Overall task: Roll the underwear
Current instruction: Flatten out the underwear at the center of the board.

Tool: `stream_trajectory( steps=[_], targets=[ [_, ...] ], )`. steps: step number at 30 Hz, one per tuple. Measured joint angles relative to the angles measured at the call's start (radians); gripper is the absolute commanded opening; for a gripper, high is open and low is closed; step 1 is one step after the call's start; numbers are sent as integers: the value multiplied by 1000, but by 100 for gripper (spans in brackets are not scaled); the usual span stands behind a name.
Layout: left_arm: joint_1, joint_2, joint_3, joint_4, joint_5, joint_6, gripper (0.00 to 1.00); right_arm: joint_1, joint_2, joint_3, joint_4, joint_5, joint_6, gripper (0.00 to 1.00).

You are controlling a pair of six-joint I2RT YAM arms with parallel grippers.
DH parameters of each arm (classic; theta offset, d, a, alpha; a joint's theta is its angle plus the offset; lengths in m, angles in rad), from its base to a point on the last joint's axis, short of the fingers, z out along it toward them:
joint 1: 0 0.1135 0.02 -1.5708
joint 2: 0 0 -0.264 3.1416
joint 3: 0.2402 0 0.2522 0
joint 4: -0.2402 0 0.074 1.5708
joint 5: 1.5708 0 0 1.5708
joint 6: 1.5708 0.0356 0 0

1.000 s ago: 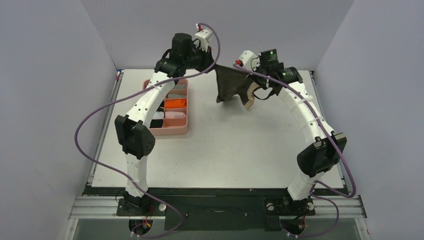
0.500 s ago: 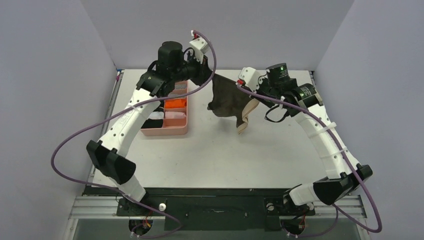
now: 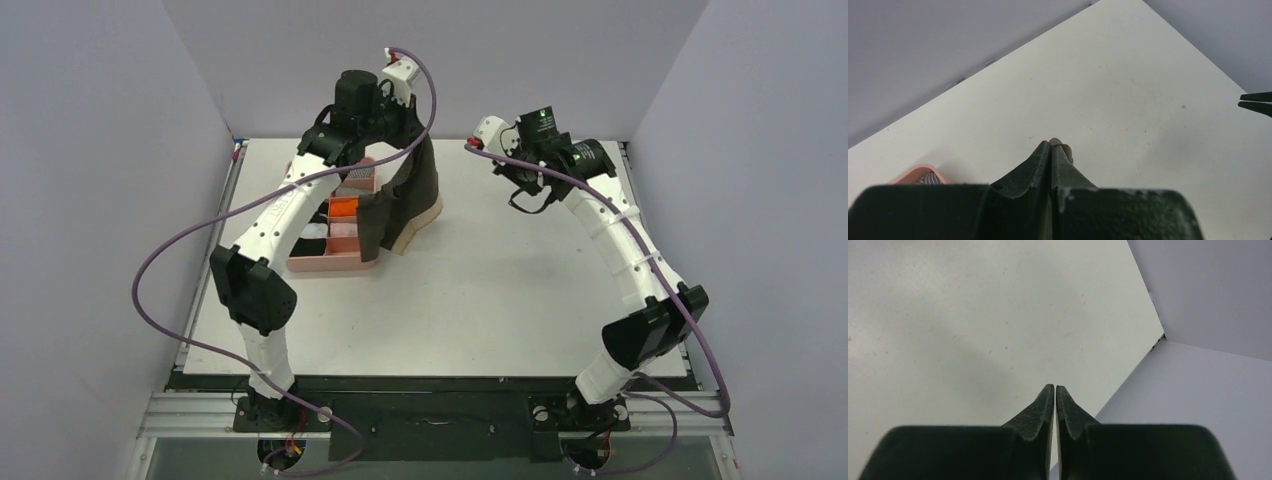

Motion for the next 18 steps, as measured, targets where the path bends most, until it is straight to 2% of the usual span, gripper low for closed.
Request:
stream_trajectory(
  steps=[5, 10, 12, 15, 18],
  targets=[
    [5, 156, 181, -42, -16, 1, 0, -43, 86, 70, 35, -16, 48, 4],
    [1, 339, 525, -109, -21, 15, 0, -133, 84, 70, 108, -93, 172, 5],
    [-6, 375, 609, -120, -24, 42, 0, -175, 74, 58, 145, -117, 222, 5],
    [-40, 361, 610, -117, -29, 111, 0, -227, 31, -5, 193, -130, 282, 5],
    [-125, 268, 410, -95, -45, 207, 0, -243, -20, -74, 224, -130, 317, 7]
  ],
)
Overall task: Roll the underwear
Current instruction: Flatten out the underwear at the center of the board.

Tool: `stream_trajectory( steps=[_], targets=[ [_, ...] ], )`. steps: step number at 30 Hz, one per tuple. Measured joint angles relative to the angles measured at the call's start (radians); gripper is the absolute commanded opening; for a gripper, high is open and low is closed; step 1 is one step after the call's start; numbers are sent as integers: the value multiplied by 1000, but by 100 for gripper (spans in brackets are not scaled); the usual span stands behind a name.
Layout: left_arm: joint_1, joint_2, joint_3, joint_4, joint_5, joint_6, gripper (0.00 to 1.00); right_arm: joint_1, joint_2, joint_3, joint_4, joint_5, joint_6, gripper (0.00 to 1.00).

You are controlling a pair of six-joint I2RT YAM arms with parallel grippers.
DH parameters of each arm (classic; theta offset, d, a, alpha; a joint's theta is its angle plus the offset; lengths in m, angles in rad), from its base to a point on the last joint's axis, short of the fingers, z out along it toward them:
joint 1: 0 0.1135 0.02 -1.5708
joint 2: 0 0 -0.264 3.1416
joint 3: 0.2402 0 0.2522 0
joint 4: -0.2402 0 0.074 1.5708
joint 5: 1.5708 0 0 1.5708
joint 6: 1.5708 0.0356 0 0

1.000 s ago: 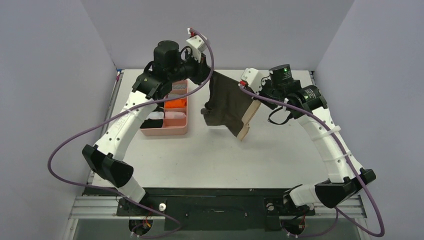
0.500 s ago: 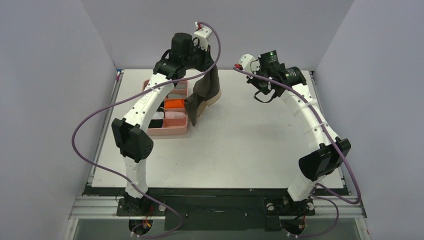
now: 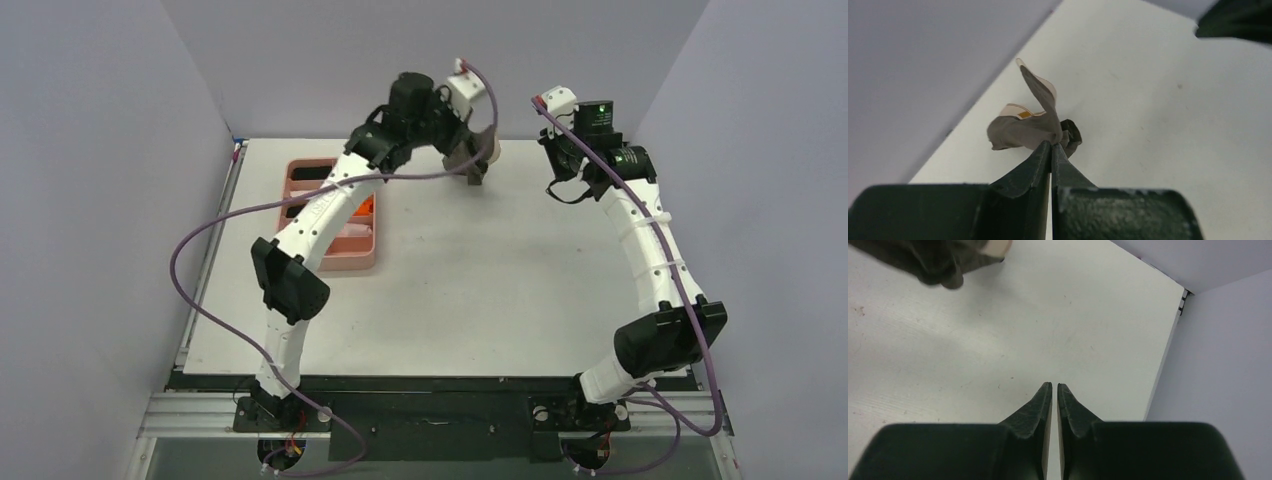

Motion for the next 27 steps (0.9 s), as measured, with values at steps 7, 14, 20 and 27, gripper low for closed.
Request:
stream_trajectory(
  steps=[7, 14, 20, 27],
  targets=[
    [-312, -50, -400, 4, -30, 142, 0, -63, -90, -116, 55, -3, 55, 16],
    [-531, -56, -827, 97, -124, 161, 0, -247, -103, -288, 78, -130, 133, 42],
    [-513, -102, -986, 169, -205, 136, 0, -312, -49, -399, 65, -258, 162, 53],
    [-497, -156, -1047, 261, -217, 81, 4, -246, 100, -456, 33, -336, 143, 54]
  ],
)
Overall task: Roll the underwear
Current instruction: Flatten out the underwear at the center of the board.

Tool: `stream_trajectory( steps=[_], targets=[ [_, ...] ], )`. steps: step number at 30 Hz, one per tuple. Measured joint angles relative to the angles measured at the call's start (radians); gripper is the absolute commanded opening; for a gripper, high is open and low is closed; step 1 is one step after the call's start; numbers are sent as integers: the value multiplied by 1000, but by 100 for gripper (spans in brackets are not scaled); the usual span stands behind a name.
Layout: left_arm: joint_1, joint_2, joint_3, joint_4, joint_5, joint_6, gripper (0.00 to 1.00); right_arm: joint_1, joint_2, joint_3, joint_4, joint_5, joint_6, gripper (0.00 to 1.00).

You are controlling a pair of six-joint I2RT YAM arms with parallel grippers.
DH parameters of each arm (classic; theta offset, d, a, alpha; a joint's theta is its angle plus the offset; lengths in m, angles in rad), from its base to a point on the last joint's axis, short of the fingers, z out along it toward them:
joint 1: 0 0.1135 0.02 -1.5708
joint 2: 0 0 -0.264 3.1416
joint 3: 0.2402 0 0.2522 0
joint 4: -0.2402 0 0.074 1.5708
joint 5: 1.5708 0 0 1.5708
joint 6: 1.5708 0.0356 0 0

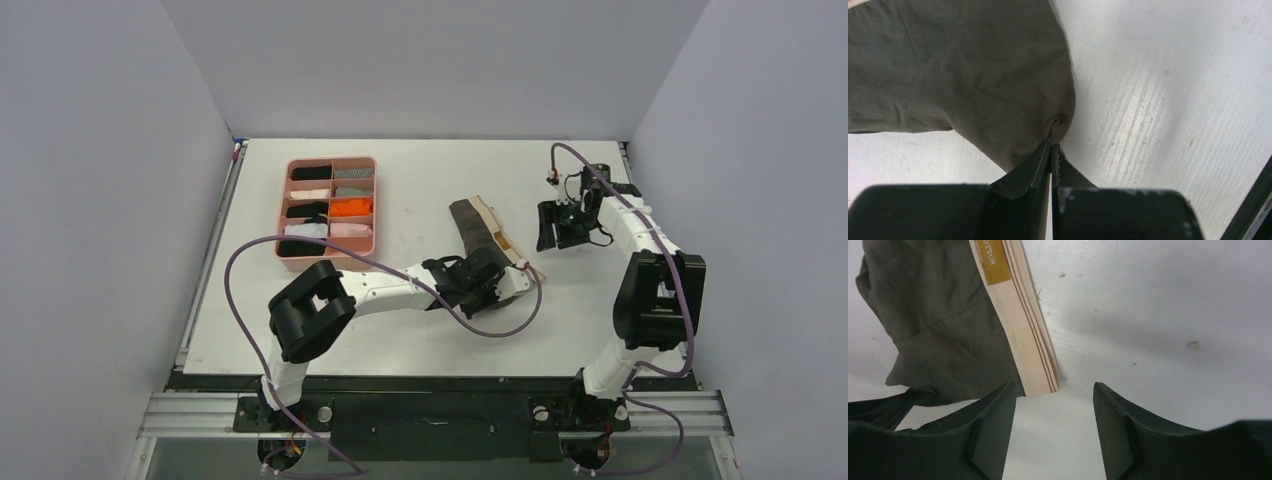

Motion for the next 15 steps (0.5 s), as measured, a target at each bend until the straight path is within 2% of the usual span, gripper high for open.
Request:
stream_trajectory(
  steps=[3, 9, 15],
  targets=[
    [0, -5, -19, 15, 8, -21, 16, 19, 58, -3, -26, -21, -16, 54],
    [0, -36, -55, 23, 31, -55, 50, 22, 139, -21, -68, -50, -47, 53],
    [0, -74, -60, 27, 53, -74, 63, 20, 163, -63, -95, -53, -65, 53]
  ],
)
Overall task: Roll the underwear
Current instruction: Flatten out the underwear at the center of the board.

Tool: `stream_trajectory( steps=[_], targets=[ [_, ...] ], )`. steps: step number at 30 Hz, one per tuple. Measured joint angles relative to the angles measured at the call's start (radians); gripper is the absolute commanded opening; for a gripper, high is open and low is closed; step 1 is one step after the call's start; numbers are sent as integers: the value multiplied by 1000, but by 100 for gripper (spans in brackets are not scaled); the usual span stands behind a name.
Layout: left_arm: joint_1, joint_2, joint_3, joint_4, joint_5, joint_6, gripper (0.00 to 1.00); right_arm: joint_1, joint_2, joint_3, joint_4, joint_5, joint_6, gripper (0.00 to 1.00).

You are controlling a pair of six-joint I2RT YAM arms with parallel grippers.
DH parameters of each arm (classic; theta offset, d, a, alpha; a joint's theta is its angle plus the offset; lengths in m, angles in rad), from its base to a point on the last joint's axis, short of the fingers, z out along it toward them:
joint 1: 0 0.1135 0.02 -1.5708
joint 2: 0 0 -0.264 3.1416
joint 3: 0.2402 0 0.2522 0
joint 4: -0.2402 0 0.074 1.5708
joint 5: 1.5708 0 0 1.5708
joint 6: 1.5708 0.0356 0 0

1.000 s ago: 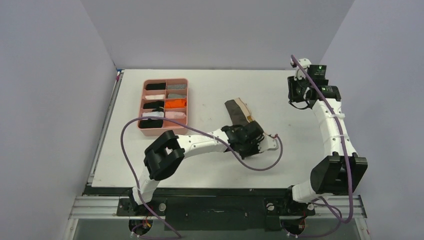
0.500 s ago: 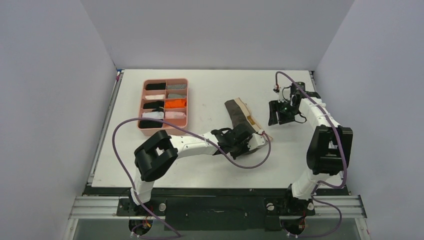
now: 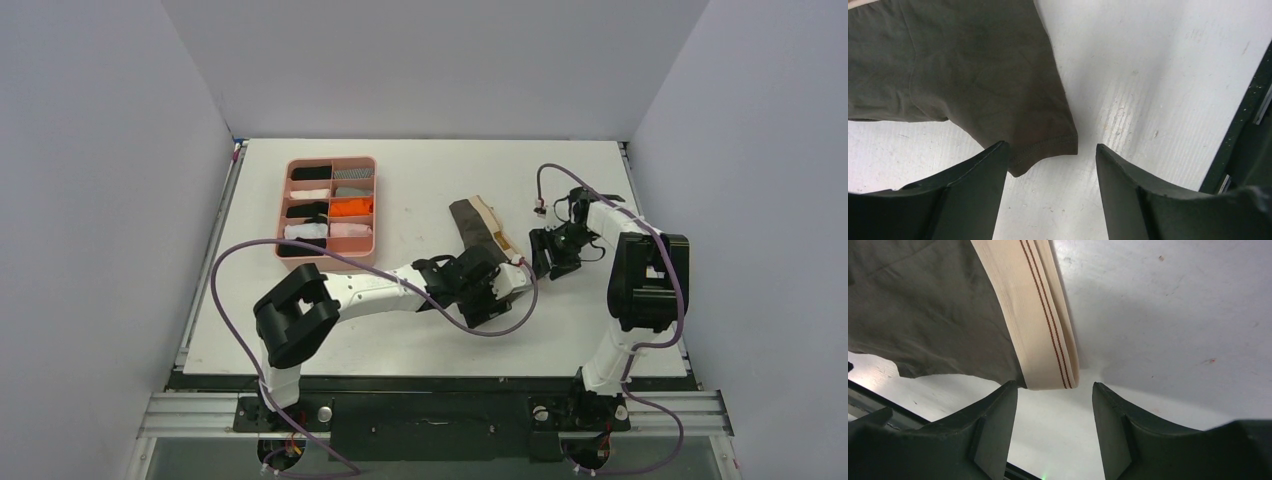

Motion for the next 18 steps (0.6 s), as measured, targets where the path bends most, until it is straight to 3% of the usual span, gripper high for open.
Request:
stream_trajectory(
  steps=[12, 18],
  targets=[
    [6, -19, -35, 32, 9, 0, 66, -5, 37, -9, -18, -40, -15, 47],
    [7, -19, -52, 35, 10, 17, 66, -11, 69, 14, -27, -90, -14, 32]
  ],
)
